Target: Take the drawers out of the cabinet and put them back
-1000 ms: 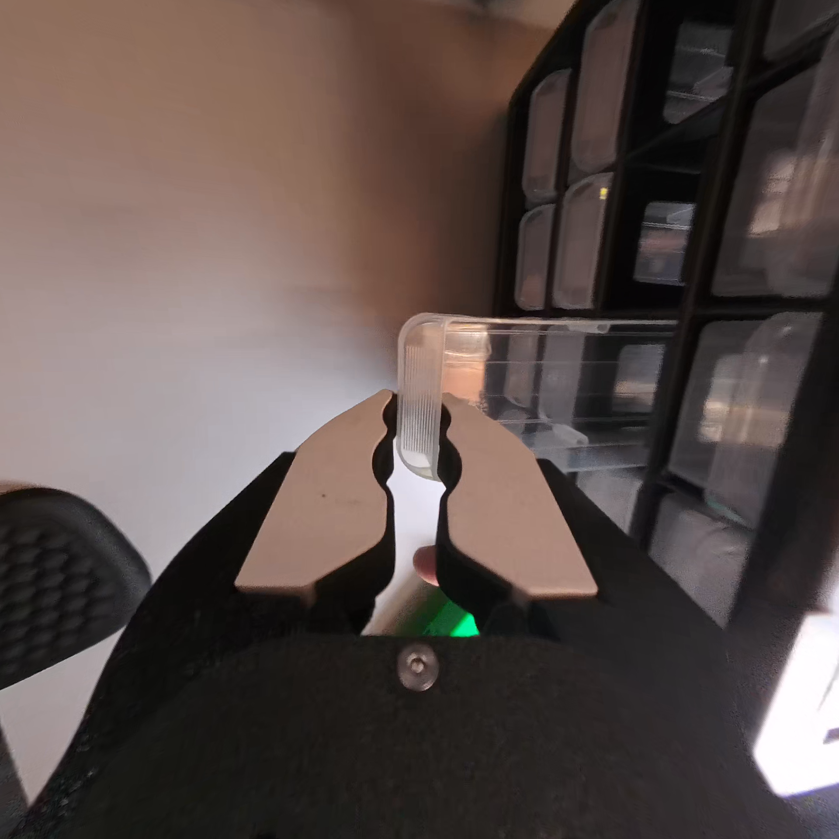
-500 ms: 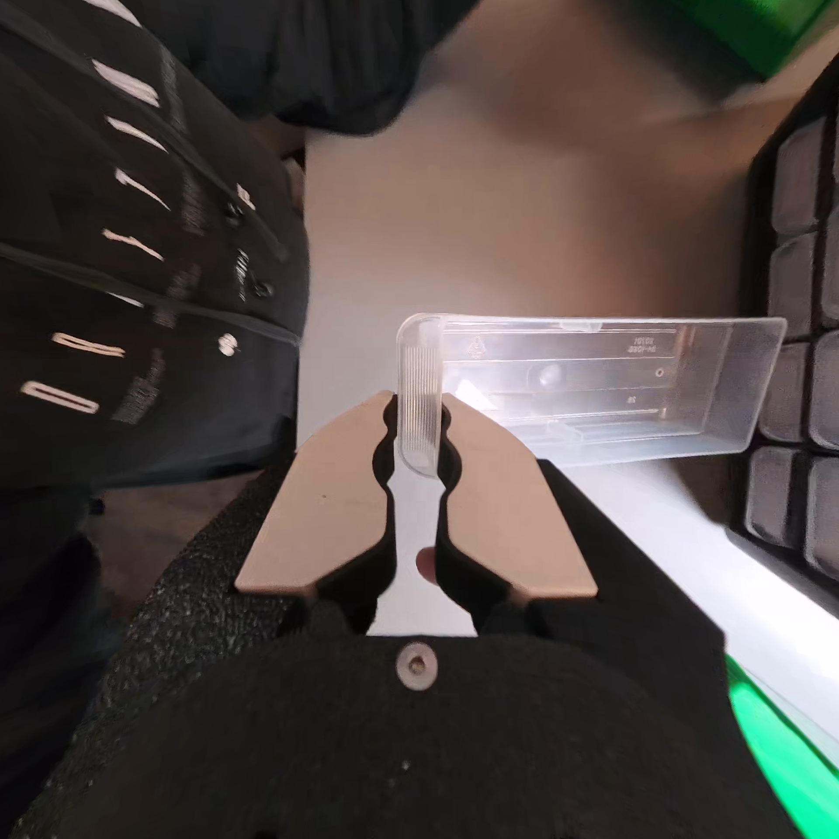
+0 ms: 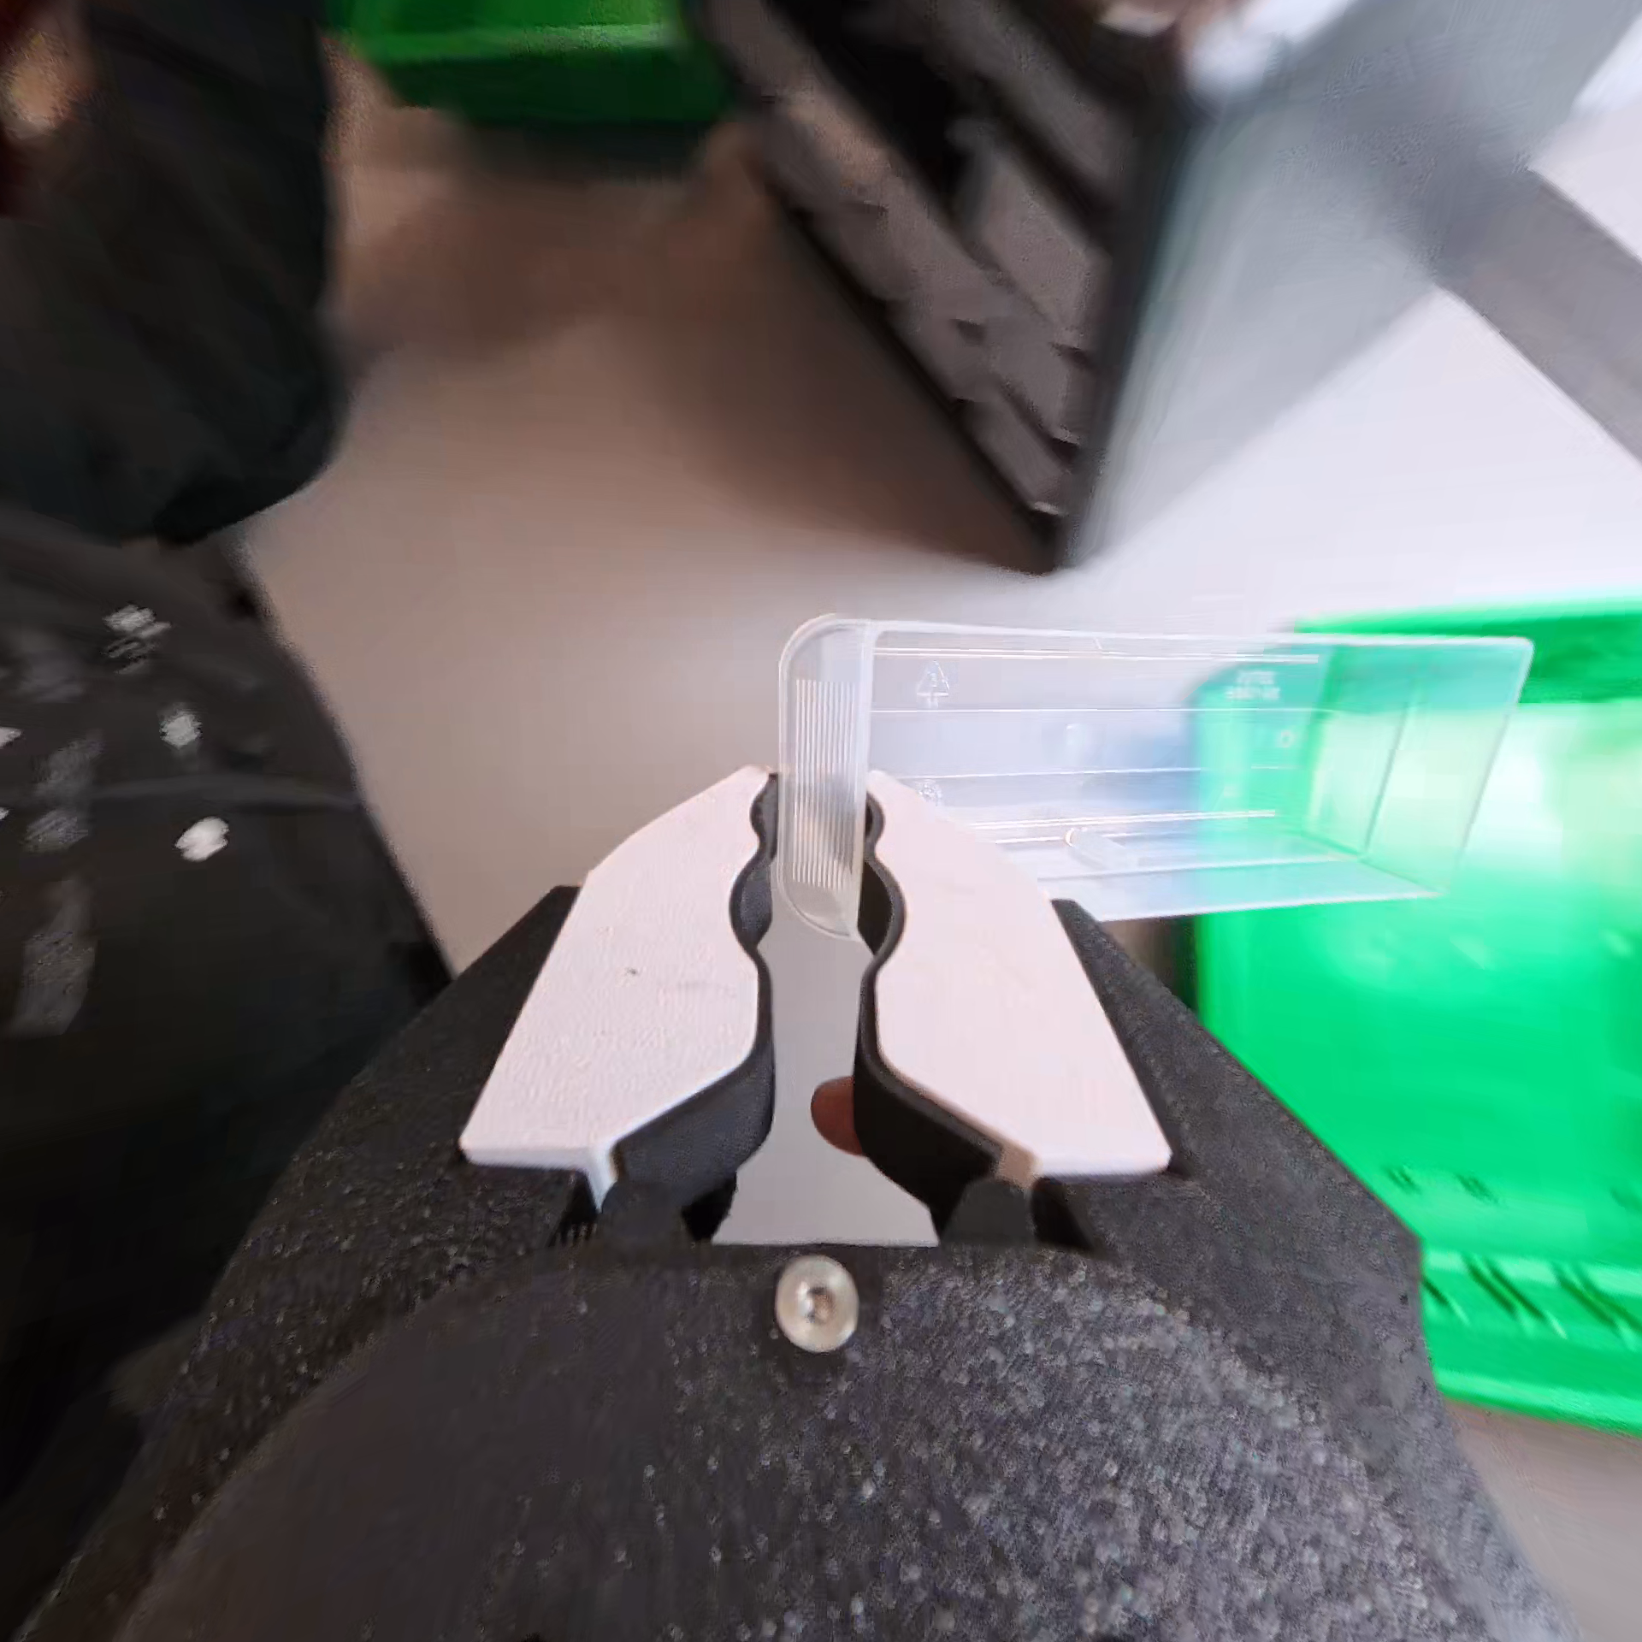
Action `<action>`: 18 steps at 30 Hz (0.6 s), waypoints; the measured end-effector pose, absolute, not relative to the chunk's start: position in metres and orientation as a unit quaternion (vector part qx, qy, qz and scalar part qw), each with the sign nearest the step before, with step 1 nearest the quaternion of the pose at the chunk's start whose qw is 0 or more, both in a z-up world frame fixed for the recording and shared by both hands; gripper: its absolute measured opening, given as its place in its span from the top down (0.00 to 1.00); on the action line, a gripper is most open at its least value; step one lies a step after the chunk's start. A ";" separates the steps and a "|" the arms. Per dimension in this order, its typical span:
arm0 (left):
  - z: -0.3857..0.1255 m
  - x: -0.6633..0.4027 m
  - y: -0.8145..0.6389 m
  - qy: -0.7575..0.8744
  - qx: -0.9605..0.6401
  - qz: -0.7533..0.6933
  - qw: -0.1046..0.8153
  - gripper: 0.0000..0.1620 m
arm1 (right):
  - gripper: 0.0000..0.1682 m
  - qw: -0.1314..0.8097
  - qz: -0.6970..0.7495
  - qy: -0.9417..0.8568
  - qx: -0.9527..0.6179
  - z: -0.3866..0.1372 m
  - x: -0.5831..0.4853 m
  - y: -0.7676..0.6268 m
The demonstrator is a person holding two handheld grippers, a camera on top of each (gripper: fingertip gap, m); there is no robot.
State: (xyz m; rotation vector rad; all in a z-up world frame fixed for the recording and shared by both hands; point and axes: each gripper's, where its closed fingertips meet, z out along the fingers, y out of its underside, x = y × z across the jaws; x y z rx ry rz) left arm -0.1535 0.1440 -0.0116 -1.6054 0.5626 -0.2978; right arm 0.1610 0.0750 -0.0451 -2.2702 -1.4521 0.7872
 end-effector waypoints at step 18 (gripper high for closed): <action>-0.012 -0.153 0.144 0.254 -0.703 -0.139 0.649 1.00 | 0.89 0.110 0.074 -0.240 -0.962 -0.189 0.215 0.249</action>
